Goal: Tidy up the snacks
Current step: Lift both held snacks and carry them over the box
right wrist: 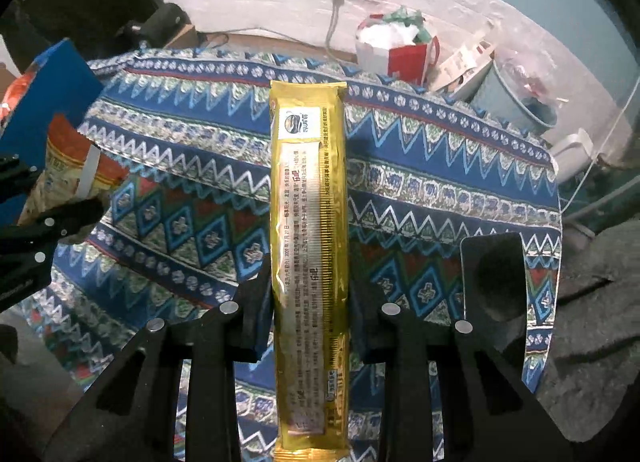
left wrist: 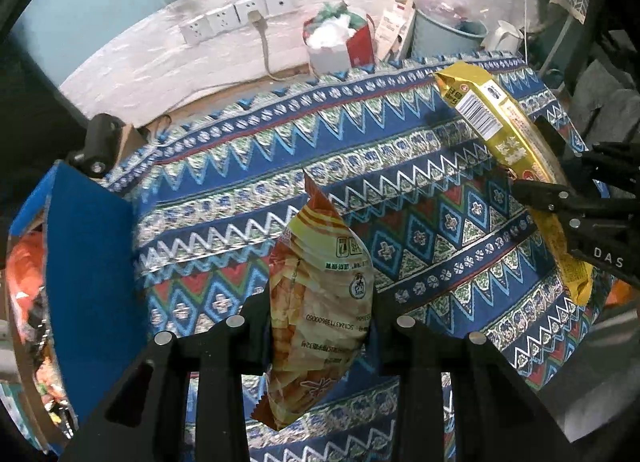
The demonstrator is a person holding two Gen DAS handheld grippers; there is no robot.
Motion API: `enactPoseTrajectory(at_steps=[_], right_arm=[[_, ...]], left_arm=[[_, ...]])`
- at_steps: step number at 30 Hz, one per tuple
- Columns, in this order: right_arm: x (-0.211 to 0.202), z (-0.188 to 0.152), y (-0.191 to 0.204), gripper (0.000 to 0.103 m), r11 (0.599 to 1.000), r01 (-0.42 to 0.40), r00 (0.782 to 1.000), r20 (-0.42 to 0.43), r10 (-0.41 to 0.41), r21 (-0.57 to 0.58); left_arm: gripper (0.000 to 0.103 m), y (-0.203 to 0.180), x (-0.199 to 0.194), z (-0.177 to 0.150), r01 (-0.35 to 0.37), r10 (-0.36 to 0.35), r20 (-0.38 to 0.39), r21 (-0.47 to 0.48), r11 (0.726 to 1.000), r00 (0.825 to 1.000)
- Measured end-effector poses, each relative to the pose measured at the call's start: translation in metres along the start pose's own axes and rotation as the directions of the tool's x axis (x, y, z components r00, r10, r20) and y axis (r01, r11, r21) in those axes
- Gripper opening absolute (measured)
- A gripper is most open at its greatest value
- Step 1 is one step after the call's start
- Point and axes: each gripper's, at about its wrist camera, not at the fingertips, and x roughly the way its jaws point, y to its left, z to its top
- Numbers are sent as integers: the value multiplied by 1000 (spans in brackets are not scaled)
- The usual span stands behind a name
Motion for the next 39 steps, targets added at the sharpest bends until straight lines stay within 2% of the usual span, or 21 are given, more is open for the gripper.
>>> enactPoseTrajectory(at_steps=[8, 21, 39], right_arm=[[-27, 17, 19, 30, 998, -55, 997, 60, 56, -8], [-63, 57, 74, 30, 985, -161, 977, 136, 167, -57], [-75, 108, 181, 30, 944, -285, 939, 150, 310, -167]], left_arm=[[35, 16, -38, -5, -30, 32, 69, -29, 999, 997], [35, 63, -80, -24, -40, 53, 123, -108, 993, 991], [35, 151, -108, -60, -68, 110, 145, -264, 962, 983]])
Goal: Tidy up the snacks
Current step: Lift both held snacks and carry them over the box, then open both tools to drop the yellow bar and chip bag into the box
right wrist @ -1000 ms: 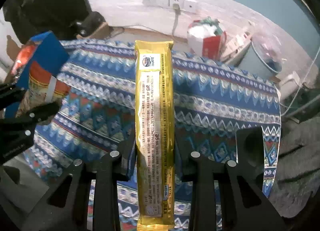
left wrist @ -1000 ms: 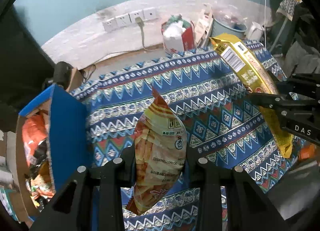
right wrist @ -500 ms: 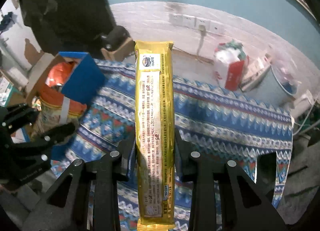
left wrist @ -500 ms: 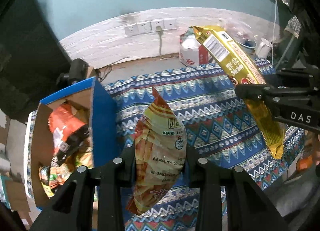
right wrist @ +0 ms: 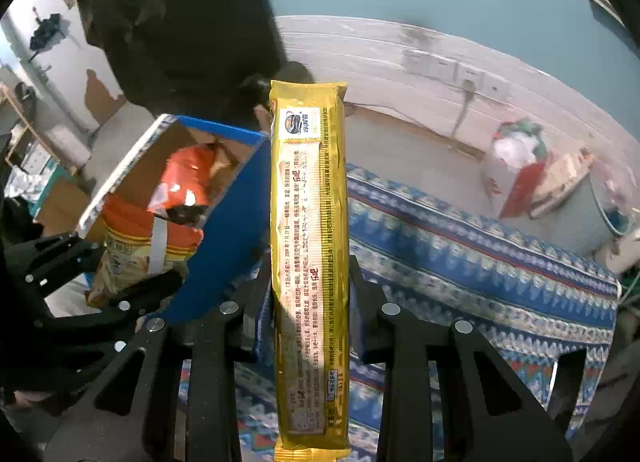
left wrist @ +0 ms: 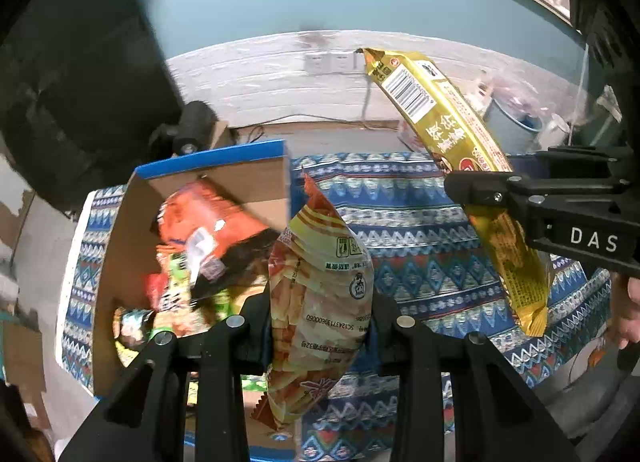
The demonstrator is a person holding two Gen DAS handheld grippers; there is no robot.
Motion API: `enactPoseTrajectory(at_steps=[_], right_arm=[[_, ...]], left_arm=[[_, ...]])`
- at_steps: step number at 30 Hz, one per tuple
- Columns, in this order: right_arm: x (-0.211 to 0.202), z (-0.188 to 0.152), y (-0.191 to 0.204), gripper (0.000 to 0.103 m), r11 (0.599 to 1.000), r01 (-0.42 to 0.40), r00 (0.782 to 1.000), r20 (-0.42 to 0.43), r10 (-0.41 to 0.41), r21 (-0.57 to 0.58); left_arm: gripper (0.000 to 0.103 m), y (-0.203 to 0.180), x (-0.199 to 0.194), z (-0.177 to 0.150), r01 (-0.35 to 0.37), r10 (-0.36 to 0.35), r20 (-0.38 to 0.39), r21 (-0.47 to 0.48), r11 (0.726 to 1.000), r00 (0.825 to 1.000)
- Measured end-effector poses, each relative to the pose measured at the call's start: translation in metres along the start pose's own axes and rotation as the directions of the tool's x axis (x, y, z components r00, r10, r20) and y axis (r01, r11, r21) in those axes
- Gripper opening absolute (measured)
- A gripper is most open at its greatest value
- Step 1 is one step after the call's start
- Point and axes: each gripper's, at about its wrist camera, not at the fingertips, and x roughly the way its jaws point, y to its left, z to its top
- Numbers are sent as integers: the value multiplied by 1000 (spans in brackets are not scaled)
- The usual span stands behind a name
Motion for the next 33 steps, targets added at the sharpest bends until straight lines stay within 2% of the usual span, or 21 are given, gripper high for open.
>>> enactPoseTrajectory(at_steps=[10, 20, 33], right_arm=[[26, 29, 56, 30, 996, -69, 998, -12, 69, -47], [55, 47, 104, 30, 988, -131, 991, -39, 128, -80], [93, 51, 149, 31, 979, -184, 979, -103, 175, -85]], left_arm=[[35, 67, -5, -12, -56, 56, -3, -114, 992, 998], [35, 124, -1, -27, -109, 107, -22, -229, 967, 994], [36, 157, 11, -40, -117, 102, -66, -314, 942, 993]])
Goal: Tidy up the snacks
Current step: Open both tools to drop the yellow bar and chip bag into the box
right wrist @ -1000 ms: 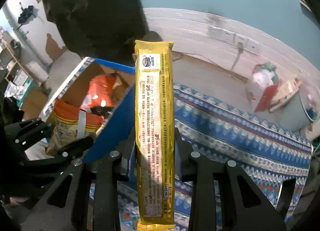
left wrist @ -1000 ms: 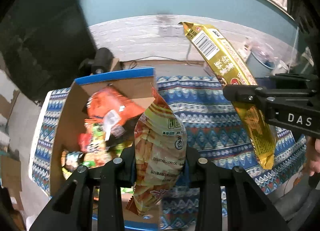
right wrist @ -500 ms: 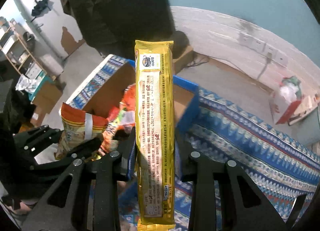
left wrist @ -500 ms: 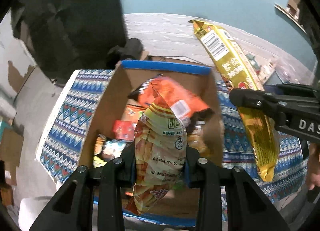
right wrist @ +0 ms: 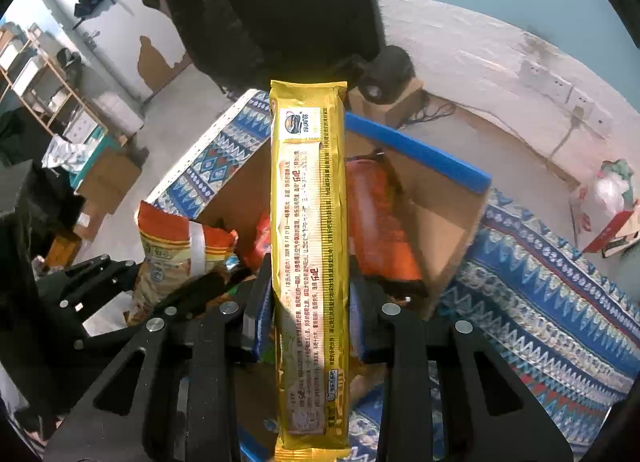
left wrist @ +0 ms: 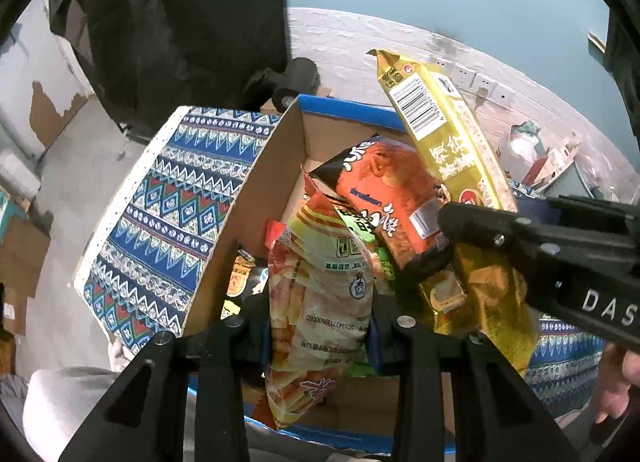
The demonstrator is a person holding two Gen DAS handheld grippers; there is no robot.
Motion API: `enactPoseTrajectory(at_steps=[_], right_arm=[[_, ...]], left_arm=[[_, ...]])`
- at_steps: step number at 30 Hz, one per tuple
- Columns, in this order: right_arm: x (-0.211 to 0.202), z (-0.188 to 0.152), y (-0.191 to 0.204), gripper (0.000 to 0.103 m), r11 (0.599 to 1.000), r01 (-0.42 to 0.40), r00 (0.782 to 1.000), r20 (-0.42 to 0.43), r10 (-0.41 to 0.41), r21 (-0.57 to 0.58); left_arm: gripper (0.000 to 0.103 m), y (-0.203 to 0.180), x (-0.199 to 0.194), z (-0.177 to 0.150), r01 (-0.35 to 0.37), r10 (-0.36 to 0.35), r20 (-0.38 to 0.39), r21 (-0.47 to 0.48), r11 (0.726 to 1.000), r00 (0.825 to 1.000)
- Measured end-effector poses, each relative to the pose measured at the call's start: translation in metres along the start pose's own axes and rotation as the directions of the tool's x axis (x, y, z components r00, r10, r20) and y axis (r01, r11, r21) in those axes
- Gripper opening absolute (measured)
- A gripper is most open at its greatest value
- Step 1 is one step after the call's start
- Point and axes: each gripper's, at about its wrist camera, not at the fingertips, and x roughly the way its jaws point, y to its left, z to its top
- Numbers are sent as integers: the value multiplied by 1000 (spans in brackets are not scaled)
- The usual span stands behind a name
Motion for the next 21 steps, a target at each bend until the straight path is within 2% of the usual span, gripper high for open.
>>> enactPoseTrajectory(at_steps=[3, 9, 16, 19, 21], right_arm=[[4, 1, 1, 31, 1000, -12, 1000, -7, 12, 7], [0, 6, 3, 34, 999, -46, 999, -1, 46, 5], [-26, -1, -2, 53, 1000, -8, 999, 46, 8, -5], [-43, -6, -5, 64, 1000, 5, 997, 82, -5, -6], [-57, -9, -7, 65, 1000, 18, 994, 108, -17, -5]], left_arm=[[38, 3, 2, 0, -7, 7, -8, -16, 1000, 1000], [62, 5, -4, 1, -50, 50, 10, -20, 999, 999], [72, -3, -22, 0, -63, 63, 41, -2, 998, 997], [80, -8, -34, -2, -69, 68, 69, 12, 998, 995], [80, -11, -41, -2, -76, 74, 85, 22, 997, 994]])
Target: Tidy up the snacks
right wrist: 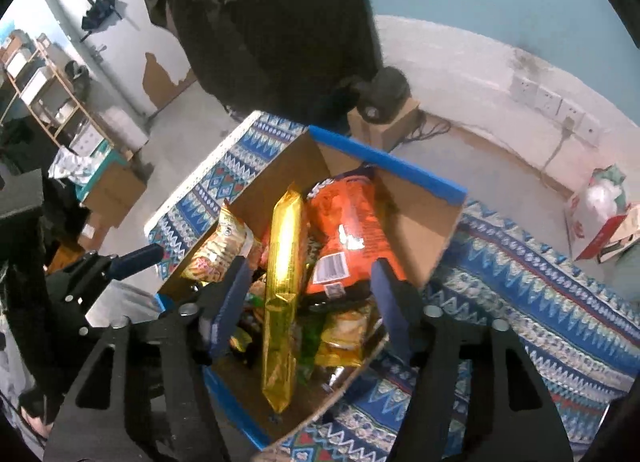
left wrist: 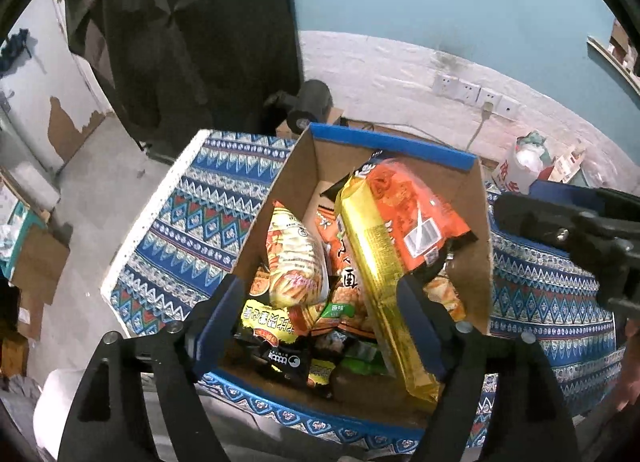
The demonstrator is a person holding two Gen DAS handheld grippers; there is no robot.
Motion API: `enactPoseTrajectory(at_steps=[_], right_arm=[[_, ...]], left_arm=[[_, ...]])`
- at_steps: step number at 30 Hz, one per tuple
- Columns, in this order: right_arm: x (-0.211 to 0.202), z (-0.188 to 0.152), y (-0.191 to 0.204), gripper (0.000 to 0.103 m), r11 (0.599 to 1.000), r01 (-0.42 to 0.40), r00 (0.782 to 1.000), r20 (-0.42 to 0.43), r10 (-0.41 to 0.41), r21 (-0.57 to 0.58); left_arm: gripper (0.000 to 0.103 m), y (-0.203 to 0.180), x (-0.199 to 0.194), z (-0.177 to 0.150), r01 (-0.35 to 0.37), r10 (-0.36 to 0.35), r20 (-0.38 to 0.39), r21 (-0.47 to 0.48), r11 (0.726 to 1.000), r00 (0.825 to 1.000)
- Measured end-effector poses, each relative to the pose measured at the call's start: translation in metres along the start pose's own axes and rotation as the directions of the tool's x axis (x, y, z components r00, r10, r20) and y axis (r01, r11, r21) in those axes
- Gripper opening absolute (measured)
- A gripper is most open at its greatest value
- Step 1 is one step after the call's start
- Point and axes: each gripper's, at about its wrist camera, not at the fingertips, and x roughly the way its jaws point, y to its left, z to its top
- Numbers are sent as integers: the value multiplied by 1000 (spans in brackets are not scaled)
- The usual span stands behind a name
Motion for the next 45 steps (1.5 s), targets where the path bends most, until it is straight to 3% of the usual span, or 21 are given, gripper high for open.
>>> enactPoseTrajectory(at_steps=[4, 17, 25, 45], right_arm=[[-21, -4, -6, 66, 1000, 13, 999, 33, -13, 11], [-72, -27, -24, 67, 998, 57, 992, 111, -58, 11], [-92, -41, -31, 67, 991, 134, 977, 168, -130, -16], [-97, -51, -45, 68, 991, 133, 979, 154, -131, -3]], left_arm=[[87, -6, -17, 1, -10, 9, 32, 11, 1000, 999], [91, -26, -54, -3, -28, 22, 90, 72, 997, 996], [94, -34, -71, -1, -25, 16, 124, 76, 997, 992], [99, -46, -77, -1, -21, 7, 136, 101, 995, 991]])
